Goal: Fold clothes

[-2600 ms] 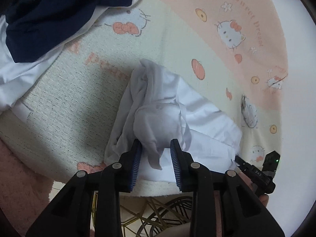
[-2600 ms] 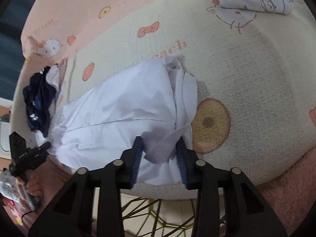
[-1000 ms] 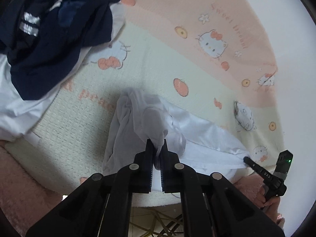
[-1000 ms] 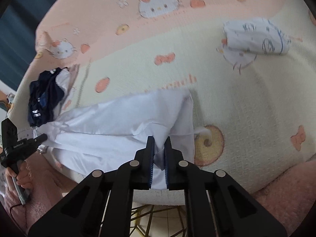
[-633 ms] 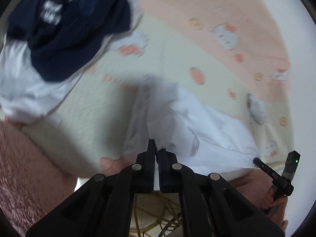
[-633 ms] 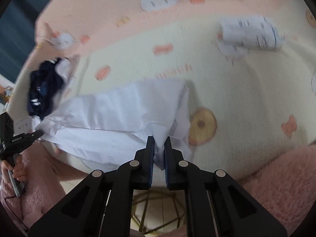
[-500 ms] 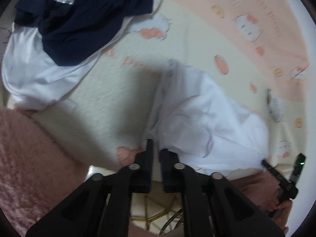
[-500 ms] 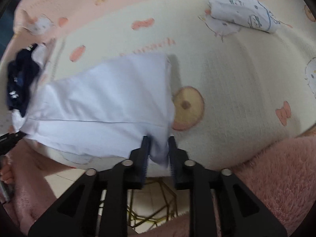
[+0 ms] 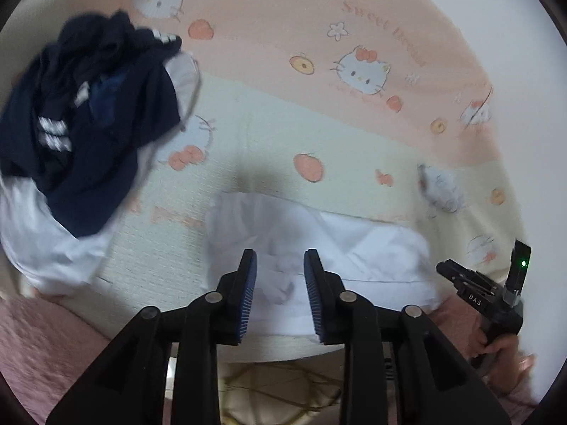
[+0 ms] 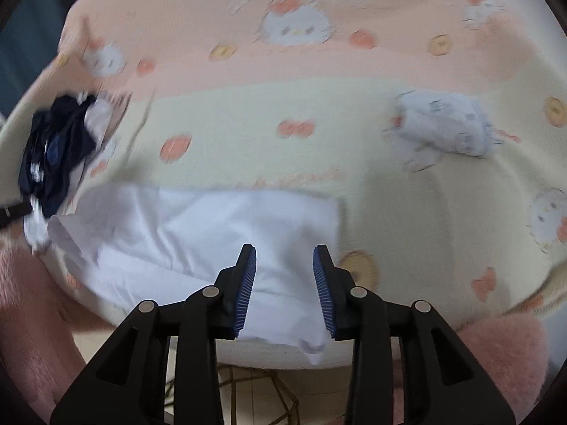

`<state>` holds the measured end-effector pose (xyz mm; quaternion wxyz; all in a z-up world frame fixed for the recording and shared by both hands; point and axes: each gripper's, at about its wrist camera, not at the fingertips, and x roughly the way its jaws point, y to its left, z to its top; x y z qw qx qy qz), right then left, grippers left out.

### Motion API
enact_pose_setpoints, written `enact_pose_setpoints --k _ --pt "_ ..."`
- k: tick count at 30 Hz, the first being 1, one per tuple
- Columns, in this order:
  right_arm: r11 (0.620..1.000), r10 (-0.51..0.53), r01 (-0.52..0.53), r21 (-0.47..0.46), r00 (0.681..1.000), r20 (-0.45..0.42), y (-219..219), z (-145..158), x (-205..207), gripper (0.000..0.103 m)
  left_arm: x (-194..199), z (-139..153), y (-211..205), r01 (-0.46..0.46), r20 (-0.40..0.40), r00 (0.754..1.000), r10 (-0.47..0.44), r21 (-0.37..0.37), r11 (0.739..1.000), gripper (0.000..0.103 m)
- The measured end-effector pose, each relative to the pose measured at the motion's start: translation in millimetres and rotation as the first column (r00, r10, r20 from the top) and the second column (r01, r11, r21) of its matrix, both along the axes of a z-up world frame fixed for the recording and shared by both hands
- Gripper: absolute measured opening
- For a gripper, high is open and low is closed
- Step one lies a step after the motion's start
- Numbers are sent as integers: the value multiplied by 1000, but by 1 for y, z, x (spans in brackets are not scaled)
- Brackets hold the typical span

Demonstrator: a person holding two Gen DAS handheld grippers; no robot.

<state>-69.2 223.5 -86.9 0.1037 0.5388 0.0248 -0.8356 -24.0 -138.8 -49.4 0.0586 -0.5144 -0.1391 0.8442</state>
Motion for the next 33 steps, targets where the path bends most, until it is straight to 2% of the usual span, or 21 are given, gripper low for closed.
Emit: enact_pose_setpoints --k 2,3,7,10,12,15,17,20,21,22,25,28,31,33 --pt "998 26 -29 50 998 50 -9 -16 2 34 -4 -4 3 3 5 1000 -3 -113 994 39" --pt "997 38 -43 70 997 72 -13 -23 3 34 -8 -11 3 6 24 1000 -3 -129 992 39" --pt "999 34 -37 23 994 99 -12 -37 -2 34 -27 -55 12 46 145 989 -37 -60 997 38" --pt "1000 -3 0 23 989 148 -3 -51 -6 34 -25 -81 21 61 236 971 -27 -141 988 29" --pt "999 -35 31 25 982 188 9 -60 -5 34 -16 -93 22 73 280 960 -12 -208 975 28" --pt "996 -75 83 -30 975 208 27 -57 4 34 2 -88 11 69 296 955 -6 -201 977 28" --pt "990 -97 115 -80 973 208 35 -51 5 34 7 -77 6 55 277 961 -1 -188 981 28" --pt "975 -96 129 -183 979 179 36 -35 2 34 5 -48 8 54 138 990 -33 -151 987 28" --pt "973 -80 110 -201 985 152 30 -29 0 37 0 -42 12 57 100 994 -42 -148 987 28" --pt "980 -66 91 -177 988 140 24 -31 -3 39 -7 -43 15 58 90 995 -44 -148 987 28" --pt "994 -24 35 -101 994 108 4 -37 -12 40 -29 -66 21 59 188 982 -27 -169 984 28" --pt "1000 -5 6 -6 991 134 -3 -54 -11 40 -16 -79 31 138 246 965 -86 -205 969 27" --pt "997 -37 49 -64 985 171 13 -63 -6 40 -3 -89 34 199 300 946 -123 -235 952 29" --pt "988 -69 93 -121 979 192 23 -63 -6 40 -3 -88 27 183 317 943 -102 -237 954 30"
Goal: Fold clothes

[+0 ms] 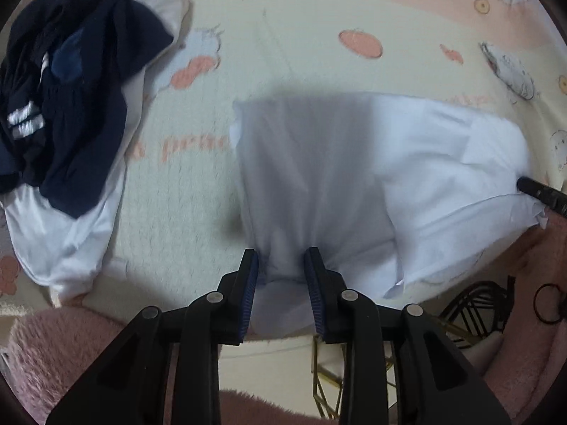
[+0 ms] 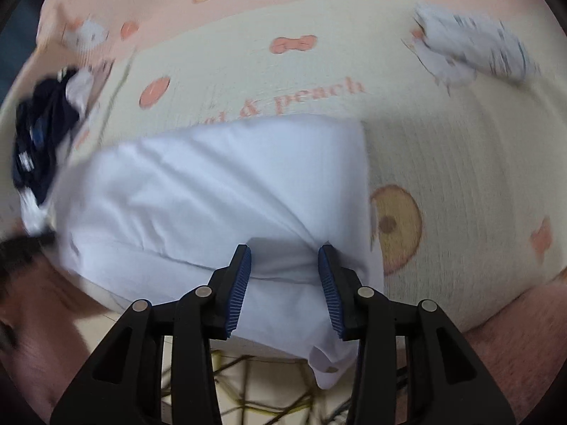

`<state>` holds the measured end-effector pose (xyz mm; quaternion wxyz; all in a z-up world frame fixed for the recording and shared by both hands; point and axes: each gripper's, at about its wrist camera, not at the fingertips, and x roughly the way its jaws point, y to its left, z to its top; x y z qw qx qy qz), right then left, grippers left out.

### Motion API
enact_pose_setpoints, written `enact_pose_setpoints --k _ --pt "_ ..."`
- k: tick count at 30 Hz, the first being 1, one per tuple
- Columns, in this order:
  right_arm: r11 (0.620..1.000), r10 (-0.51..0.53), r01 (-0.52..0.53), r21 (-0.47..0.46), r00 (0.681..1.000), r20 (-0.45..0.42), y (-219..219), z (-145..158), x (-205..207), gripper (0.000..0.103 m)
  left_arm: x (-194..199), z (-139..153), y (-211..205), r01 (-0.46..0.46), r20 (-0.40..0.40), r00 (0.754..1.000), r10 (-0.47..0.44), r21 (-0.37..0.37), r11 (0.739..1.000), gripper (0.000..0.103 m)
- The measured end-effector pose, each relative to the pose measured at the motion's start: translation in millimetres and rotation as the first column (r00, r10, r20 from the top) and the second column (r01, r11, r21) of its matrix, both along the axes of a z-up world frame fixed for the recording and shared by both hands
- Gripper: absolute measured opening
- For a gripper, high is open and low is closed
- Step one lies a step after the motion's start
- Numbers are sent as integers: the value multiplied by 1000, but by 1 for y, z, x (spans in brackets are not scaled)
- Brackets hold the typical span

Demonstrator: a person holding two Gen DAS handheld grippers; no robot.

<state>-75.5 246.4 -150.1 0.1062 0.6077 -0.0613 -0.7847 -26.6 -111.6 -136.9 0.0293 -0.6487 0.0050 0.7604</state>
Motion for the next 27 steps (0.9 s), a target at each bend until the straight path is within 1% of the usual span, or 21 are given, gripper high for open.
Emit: enact_pose_setpoints --k 1,2,3,4,5,6,8,9,12,13,15,16,17,19,20,21,23,25,26,27 --pt "999 -20 20 -28 1000 8 5 1 0 40 -1 5 -4 -18 -18 1000 18 -18 1000 30" --pt "998 -37 37 -53 999 12 9 3 -1 40 -1 13 -6 -33 -57 998 31 -36 999 30" --pt "997 -38 37 -62 999 -12 10 8 1 40 -1 22 -8 -44 -102 994 40 -40 998 30" --pt "998 -28 25 -63 999 -35 8 12 2 40 0 30 -8 -48 -140 989 45 -19 999 30" --pt "998 -5 1 -65 998 -58 4 16 4 40 0 36 -8 -46 -168 985 49 17 999 30" --pt "998 18 -23 -65 997 -79 -1 19 5 40 0 38 -5 -37 -181 982 46 52 998 30" --pt "996 79 -83 -37 993 -84 -16 17 7 40 -1 30 7 -1 -164 986 20 116 993 30" --pt "994 111 -113 -17 991 -78 -24 15 9 40 -3 24 12 12 -152 988 7 124 992 30" --pt "986 153 -152 61 988 -14 -37 2 12 40 -12 -4 21 35 -95 995 -32 35 999 30" --pt "991 127 -127 49 992 0 -29 1 12 41 -15 -9 21 32 -85 996 -31 4 999 30" --pt "997 75 -76 21 997 30 -12 0 13 40 -18 -4 11 -11 -97 995 5 -61 998 30" --pt "999 51 -50 -17 997 57 -4 -3 12 40 -19 -3 7 -32 -101 995 21 -106 994 30" --pt "998 27 -23 -54 996 82 5 -5 11 40 -18 0 3 -50 -105 994 36 -136 989 30" --pt "993 -13 23 -119 996 85 17 -2 9 40 -14 10 -3 -76 -121 990 67 -76 994 30" --pt "993 -11 17 -116 999 48 15 4 10 40 -9 18 1 -60 -148 987 55 -27 998 30" --pt "994 -6 7 -114 1000 11 11 10 10 41 -3 25 12 -22 -178 984 23 9 1000 30" --pt "992 50 -57 -116 997 -63 -5 20 10 40 2 33 37 68 -220 974 -56 45 997 30" --pt "985 120 -132 -106 986 -114 -31 25 13 40 -1 33 66 164 -242 960 -142 77 983 30" --pt "982 157 -167 -83 981 -116 -46 22 15 41 -3 26 76 181 -223 963 -154 105 978 30" --pt "978 194 -202 -58 974 -113 -59 19 17 41 -4 15 87 184 -187 970 -156 142 973 30"
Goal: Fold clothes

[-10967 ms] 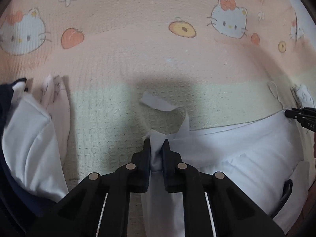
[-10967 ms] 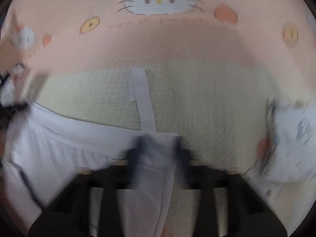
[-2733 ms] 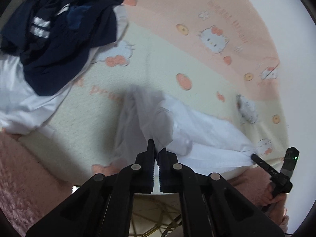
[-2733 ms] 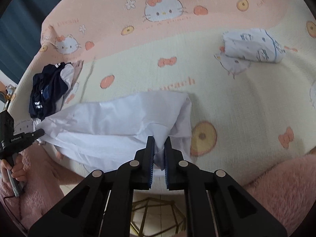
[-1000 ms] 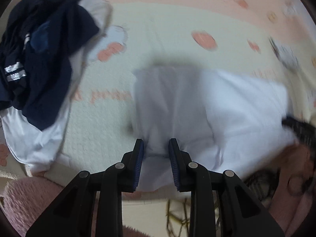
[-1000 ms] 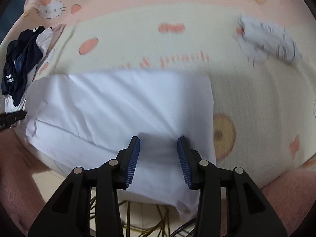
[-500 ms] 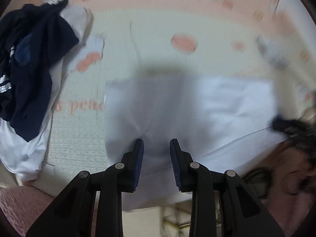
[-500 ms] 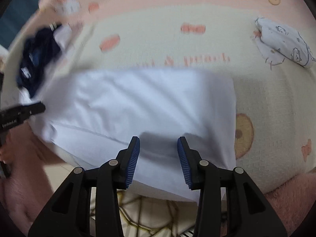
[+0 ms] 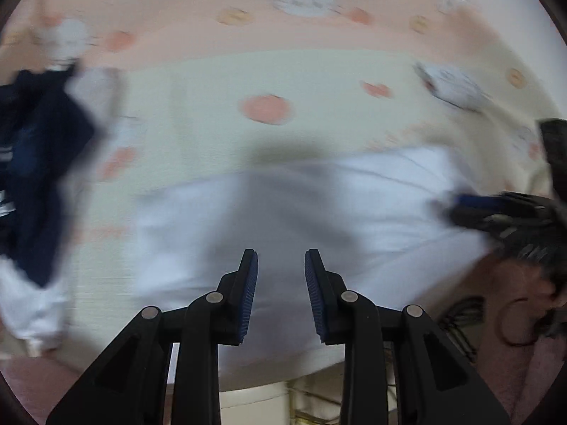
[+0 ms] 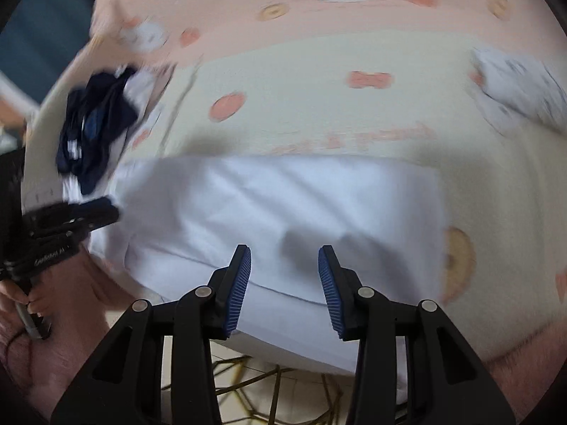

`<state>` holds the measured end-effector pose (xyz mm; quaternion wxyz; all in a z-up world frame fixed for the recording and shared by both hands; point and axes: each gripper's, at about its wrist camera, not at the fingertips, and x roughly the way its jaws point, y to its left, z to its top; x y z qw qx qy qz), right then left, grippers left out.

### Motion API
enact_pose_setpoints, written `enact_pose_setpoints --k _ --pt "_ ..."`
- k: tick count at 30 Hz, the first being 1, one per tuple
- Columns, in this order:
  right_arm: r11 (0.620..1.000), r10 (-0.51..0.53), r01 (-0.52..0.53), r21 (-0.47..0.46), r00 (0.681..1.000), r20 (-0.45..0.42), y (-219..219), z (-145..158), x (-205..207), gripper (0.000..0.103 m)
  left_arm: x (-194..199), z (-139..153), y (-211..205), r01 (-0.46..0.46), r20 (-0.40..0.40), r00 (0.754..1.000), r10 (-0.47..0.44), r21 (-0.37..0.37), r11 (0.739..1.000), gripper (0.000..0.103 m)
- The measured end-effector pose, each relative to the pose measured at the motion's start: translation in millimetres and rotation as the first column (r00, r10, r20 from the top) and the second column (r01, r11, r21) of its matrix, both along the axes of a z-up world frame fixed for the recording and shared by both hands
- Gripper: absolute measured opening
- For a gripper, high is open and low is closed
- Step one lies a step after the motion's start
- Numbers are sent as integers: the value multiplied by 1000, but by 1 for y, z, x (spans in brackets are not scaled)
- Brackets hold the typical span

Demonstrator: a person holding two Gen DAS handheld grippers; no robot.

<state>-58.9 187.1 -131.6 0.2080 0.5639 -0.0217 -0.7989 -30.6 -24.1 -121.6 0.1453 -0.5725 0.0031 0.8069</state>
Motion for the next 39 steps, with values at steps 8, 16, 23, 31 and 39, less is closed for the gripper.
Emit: enact_pose_setpoints --k 8,16,23,31,39 --pt "999 21 -24 39 998 65 10 -13 4 41 16 -20 5 11 76 997 -4 -94 995 30" --pt "968 -204 210 -140 978 51 63 4 -14 41 6 6 2 -30 -91 995 32 23 999 30" --pt "984 -83 88 153 996 -36 17 -12 -13 41 -18 -22 48 62 -83 994 -66 -58 996 38" --pt "954 -298 295 51 953 56 86 -5 -10 39 -21 -24 -15 -118 -45 993 112 -155 981 40" --pt "984 -174 176 6 978 -112 48 15 -22 41 -31 -23 22 -35 -89 995 37 24 999 39"
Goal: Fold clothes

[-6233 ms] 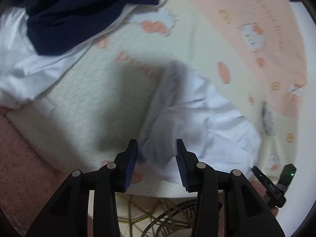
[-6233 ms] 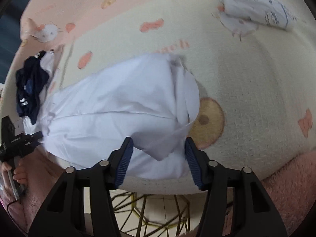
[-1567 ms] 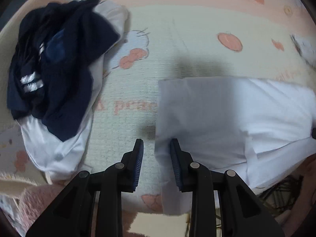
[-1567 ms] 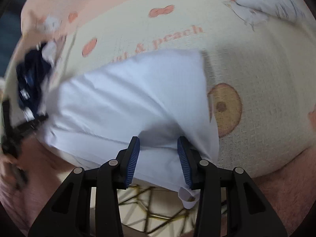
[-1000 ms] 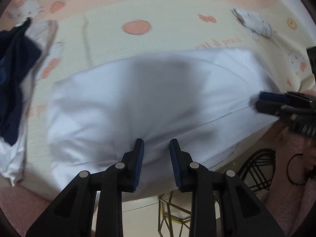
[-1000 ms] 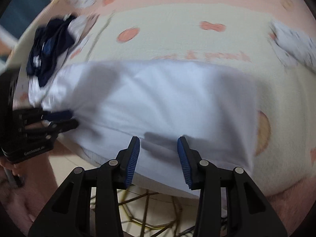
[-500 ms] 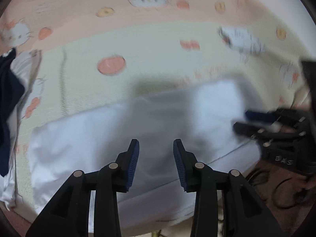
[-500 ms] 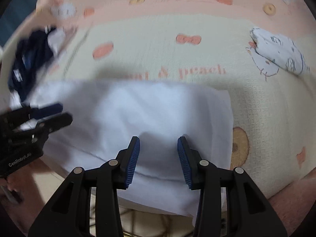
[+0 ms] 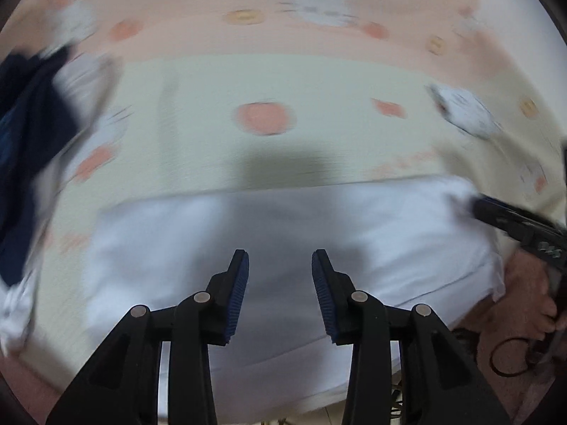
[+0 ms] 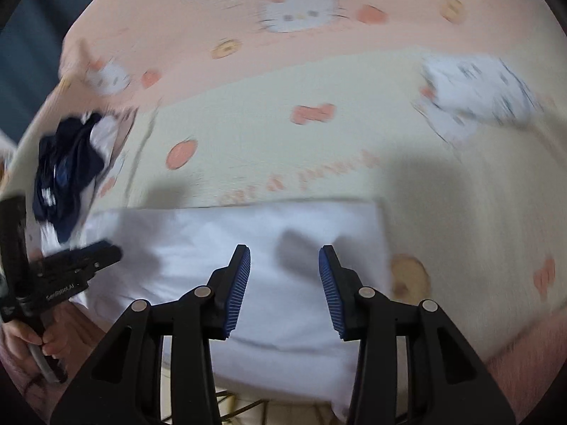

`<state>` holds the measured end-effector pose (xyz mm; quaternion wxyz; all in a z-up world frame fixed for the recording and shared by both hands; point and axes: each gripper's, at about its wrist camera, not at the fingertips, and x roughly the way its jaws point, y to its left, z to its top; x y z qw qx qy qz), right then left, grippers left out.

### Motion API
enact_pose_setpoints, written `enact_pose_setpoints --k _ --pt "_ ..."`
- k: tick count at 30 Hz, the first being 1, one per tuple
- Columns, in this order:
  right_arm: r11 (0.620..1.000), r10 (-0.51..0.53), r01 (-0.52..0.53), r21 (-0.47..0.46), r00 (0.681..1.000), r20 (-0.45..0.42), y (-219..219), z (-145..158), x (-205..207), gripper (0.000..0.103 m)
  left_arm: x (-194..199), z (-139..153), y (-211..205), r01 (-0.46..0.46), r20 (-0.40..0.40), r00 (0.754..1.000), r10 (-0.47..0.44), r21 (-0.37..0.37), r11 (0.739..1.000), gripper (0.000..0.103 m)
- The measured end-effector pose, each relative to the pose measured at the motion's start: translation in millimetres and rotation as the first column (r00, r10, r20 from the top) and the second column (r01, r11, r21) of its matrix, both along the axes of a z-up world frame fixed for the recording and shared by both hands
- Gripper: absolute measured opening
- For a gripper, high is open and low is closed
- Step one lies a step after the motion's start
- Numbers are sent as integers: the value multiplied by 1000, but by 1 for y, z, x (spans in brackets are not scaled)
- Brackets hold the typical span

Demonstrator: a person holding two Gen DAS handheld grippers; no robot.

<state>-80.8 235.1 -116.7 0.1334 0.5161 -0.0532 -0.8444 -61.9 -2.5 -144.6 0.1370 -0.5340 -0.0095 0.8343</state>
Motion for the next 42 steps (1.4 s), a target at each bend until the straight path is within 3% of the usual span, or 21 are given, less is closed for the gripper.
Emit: enact_pose_setpoints --k 4,8,12,15,20,22,25,26,27,30,32,35,37,40,42 --pt "994 94 -96 53 995 38 -26 -24 -6 41 -7 -14 45 76 -2 997 -76 -12 997 39" --pt "983 79 -93 159 993 89 -27 -47 -15 40 -15 -20 45 31 28 999 -30 -56 998 39" --pt "992 -71 59 108 991 111 15 -42 -20 32 -20 -20 24 -32 64 997 37 -82 996 40" --pt "989 -150 149 16 983 110 41 -35 -23 35 -20 -8 -9 -93 83 992 91 20 995 40" --pt "1000 -14 15 -17 998 55 11 -29 -28 42 -18 4 -12 -72 7 997 71 43 997 40" --pt "996 80 -82 27 995 54 -13 -34 -26 41 -22 -6 -10 -77 29 997 77 -4 997 40" --pt "983 110 -118 140 992 67 -20 -47 -21 38 -27 -21 -25 -118 84 988 127 -106 987 40" --pt "978 109 -119 169 992 71 -19 -50 -19 38 -28 -22 -33 -124 98 986 131 -81 989 39" --pt "980 79 -93 178 993 83 -10 -48 -19 38 -29 -20 -43 -141 109 983 149 -83 987 39" --pt "982 -28 7 187 994 107 20 -44 -17 37 -29 -10 -72 -201 64 972 224 -262 944 39" --pt "977 -96 73 202 990 107 35 -39 -16 37 -26 0 -96 -238 89 961 261 -208 949 38" --pt "980 -123 113 163 991 53 39 -21 -9 40 -9 18 -96 -194 107 973 203 -91 977 38" --pt "988 -94 89 128 995 31 31 -11 -1 41 4 24 -80 -135 97 985 142 -78 988 38" --pt "999 7 -11 41 995 100 9 -17 11 42 21 13 -60 -76 130 988 87 -87 993 38" --pt "993 51 -67 93 986 159 -7 -30 17 42 22 -3 -60 -84 158 982 108 -149 985 38"
